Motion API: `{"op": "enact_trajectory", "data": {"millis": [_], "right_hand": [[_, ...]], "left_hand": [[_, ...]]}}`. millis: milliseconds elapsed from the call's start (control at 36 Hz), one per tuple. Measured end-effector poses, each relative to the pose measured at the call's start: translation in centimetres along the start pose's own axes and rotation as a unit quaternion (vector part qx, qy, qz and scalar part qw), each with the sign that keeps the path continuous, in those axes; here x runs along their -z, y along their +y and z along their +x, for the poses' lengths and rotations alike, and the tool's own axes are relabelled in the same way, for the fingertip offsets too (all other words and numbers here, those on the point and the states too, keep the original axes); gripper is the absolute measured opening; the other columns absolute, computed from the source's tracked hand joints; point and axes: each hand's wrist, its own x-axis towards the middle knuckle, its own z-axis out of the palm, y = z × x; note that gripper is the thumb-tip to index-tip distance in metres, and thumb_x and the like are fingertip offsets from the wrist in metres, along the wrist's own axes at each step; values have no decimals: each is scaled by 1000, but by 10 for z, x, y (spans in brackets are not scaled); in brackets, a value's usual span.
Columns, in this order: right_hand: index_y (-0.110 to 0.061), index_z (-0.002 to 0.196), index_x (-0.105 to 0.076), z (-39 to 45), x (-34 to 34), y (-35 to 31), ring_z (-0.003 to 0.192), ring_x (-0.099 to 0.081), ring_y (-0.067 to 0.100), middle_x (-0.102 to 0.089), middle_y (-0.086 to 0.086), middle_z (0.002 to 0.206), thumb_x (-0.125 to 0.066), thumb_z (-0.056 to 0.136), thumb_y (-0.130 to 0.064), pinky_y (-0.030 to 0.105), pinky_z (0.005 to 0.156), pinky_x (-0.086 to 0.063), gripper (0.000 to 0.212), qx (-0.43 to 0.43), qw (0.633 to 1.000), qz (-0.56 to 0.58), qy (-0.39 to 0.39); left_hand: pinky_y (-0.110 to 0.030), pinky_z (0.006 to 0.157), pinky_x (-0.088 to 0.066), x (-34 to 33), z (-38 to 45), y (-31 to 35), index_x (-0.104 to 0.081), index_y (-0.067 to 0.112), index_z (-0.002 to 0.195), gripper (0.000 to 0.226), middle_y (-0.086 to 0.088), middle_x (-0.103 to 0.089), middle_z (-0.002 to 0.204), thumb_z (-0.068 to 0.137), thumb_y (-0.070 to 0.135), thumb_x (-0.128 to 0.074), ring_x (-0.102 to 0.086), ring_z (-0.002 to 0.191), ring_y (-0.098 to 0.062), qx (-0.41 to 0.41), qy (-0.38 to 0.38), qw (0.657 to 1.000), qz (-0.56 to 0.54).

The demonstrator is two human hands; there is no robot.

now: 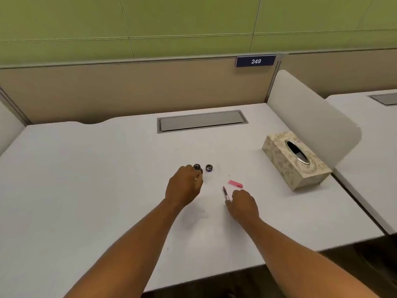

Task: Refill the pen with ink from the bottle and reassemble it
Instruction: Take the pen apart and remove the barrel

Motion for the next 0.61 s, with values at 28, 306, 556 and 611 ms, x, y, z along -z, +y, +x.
{"op": "enact_trajectory", "data": {"millis": [28, 306, 556, 611], "right_hand": [[-14, 98, -61, 1, -1, 2, 97, -61, 22, -63, 3, 105, -51, 95, -33, 28, 77, -44, 22, -9, 1000, -3, -10], [-18, 83, -55, 14, 2, 12, 75, -52, 19, -66, 4, 95, -50, 89, -20, 27, 64, -38, 9, -15, 999, 17, -39], [-10, 54, -50, 31, 27, 3, 59, -52, 11, -45, -8, 56, -55, 77, -14, 23, 48, -30, 23, -4, 986, 160, -48], [-5, 55, -52, 42, 31, 5, 74, -66, 17, -58, 1, 61, -55, 73, -16, 25, 52, -37, 21, 16, 975, 212, -63]], "left_hand": [[-34, 64, -46, -3, 1, 1, -68, 16, 92, 25, 4, -57, 83, 99, 28, -48, -55, 84, -21, 11, -15, 1000, -9], [-32, 79, -49, -31, 2, 9, -71, 11, 100, 23, -3, -71, 98, 96, 25, -53, -66, 95, -24, 110, -72, 989, -75], [-32, 75, -48, -41, 12, 20, -72, 3, 83, 28, -3, -68, 79, 92, 24, -57, -61, 80, -20, 262, -85, 938, -209], [-33, 77, -51, -40, 20, 29, -73, 1, 87, 25, -5, -70, 84, 90, 23, -61, -60, 79, -18, 349, -75, 873, -331]]}}
